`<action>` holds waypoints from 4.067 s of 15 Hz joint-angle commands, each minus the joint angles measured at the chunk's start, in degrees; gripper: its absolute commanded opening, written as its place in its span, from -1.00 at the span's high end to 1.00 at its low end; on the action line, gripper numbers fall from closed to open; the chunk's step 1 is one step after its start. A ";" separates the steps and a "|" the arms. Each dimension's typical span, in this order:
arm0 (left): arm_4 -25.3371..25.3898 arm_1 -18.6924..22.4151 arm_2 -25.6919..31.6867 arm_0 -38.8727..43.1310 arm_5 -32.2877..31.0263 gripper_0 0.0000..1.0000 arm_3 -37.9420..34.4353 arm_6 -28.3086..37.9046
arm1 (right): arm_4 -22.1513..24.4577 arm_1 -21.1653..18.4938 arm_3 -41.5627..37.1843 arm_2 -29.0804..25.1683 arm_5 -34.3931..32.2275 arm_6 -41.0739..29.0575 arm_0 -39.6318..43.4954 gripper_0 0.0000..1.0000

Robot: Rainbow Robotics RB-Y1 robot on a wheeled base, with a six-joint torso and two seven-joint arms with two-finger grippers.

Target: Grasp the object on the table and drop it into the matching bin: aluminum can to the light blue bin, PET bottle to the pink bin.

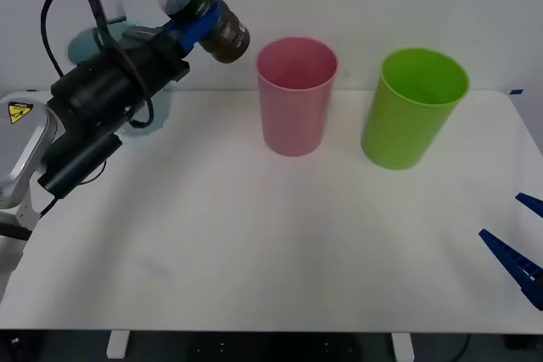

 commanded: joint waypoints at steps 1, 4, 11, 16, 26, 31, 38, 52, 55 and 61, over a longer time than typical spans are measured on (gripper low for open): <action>-2.27 -2.18 -1.68 -4.22 0.03 1.00 4.46 -0.50 | 0.00 0.00 0.00 0.00 0.00 0.00 0.00 -1.00; -5.61 -5.08 -2.91 -8.79 -0.50 1.00 10.00 -2.08 | 0.00 0.00 0.00 0.00 0.00 0.00 0.00 -1.00; -11.58 -11.41 -2.91 -22.15 -5.16 0.99 27.84 -9.20 | 0.00 0.00 0.00 0.00 0.00 0.00 0.00 -1.00; -14.75 -14.66 -2.91 -32.26 -7.27 1.00 41.55 -11.49 | 0.00 0.00 0.00 0.00 0.00 0.00 0.00 -1.00; -13.16 -14.40 -2.91 -34.10 -7.27 0.79 44.10 -12.28 | 0.00 0.00 0.00 0.00 0.00 0.00 0.00 -1.00; -11.23 -12.46 -2.91 -34.10 -8.94 -1.00 44.01 -13.24 | 0.00 0.00 0.00 0.00 0.00 0.00 0.00 -1.00; -9.30 -11.50 -2.91 -33.49 -10.17 -1.00 44.10 -13.16 | 0.00 0.00 0.00 0.00 0.00 0.00 0.00 -1.00; 1.87 -3.41 -1.06 -18.37 -15.88 -1.00 30.91 -15.97 | 0.00 0.00 0.00 0.00 0.00 0.00 0.00 -1.00; 1.87 -1.65 3.77 -14.86 -21.07 -1.00 30.83 -17.55 | 0.00 0.00 0.00 0.00 0.00 0.00 0.00 -1.00; 1.69 0.81 12.91 -2.46 -25.72 -1.00 23.18 -19.75 | 0.00 0.00 0.00 0.00 0.00 0.00 0.00 -1.00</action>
